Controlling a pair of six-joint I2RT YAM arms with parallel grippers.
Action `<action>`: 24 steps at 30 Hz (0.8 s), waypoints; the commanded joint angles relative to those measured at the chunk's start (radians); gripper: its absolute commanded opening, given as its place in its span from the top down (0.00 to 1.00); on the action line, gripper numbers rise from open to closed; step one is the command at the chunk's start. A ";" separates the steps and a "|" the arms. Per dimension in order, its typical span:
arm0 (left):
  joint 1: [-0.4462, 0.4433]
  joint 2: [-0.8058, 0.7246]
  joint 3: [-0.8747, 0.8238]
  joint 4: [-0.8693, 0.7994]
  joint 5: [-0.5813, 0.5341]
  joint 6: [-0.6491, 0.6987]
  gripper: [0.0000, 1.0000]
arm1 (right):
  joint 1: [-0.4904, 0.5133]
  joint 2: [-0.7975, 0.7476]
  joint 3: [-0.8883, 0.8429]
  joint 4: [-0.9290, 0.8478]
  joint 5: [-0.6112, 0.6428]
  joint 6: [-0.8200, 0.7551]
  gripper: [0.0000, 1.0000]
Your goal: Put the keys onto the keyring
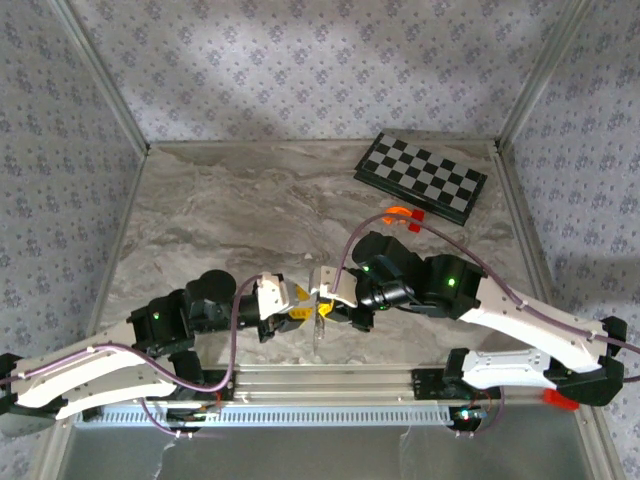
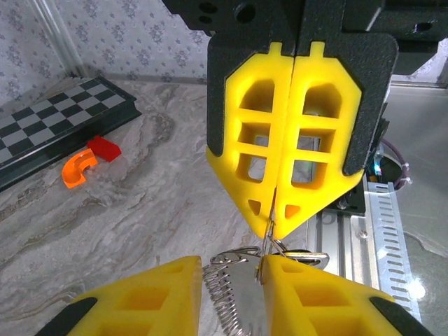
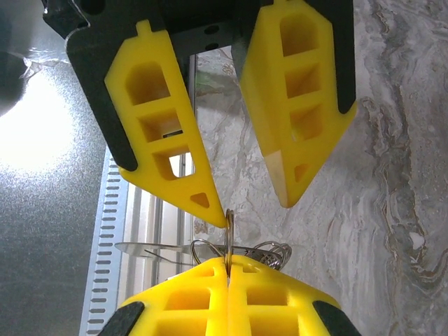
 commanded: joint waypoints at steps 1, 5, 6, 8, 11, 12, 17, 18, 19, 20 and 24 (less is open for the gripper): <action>-0.006 0.006 -0.004 0.026 0.025 0.019 0.72 | -0.005 -0.007 0.010 0.016 -0.037 0.002 1.00; -0.006 0.015 -0.005 0.035 0.040 0.020 0.75 | -0.005 -0.007 0.006 0.016 -0.048 0.005 1.00; -0.005 0.016 -0.005 0.038 0.043 0.021 0.76 | -0.007 -0.007 0.004 0.018 -0.048 0.005 1.00; -0.005 0.018 -0.007 0.044 0.051 0.023 0.79 | -0.008 -0.007 0.000 0.021 -0.051 0.007 1.00; -0.006 0.020 -0.007 0.052 0.065 0.022 0.85 | -0.009 -0.009 -0.006 0.027 -0.050 0.008 1.00; -0.004 0.022 -0.006 0.055 0.073 0.021 0.86 | -0.010 -0.008 -0.006 0.030 -0.050 0.009 1.00; -0.004 0.027 0.003 0.045 0.114 0.018 0.90 | -0.013 -0.013 -0.018 0.046 -0.053 0.015 1.00; -0.006 0.026 0.000 0.050 0.124 0.015 0.92 | -0.013 -0.014 -0.019 0.047 -0.053 0.015 1.00; -0.005 0.024 -0.003 0.057 0.134 0.013 0.95 | -0.015 -0.014 -0.020 0.048 -0.054 0.016 1.00; -0.005 0.022 -0.003 0.060 0.141 0.010 0.99 | -0.016 -0.014 -0.021 0.049 -0.056 0.016 1.00; -0.005 0.006 -0.014 0.088 0.157 0.000 1.00 | -0.018 -0.020 -0.028 0.057 -0.049 0.021 1.00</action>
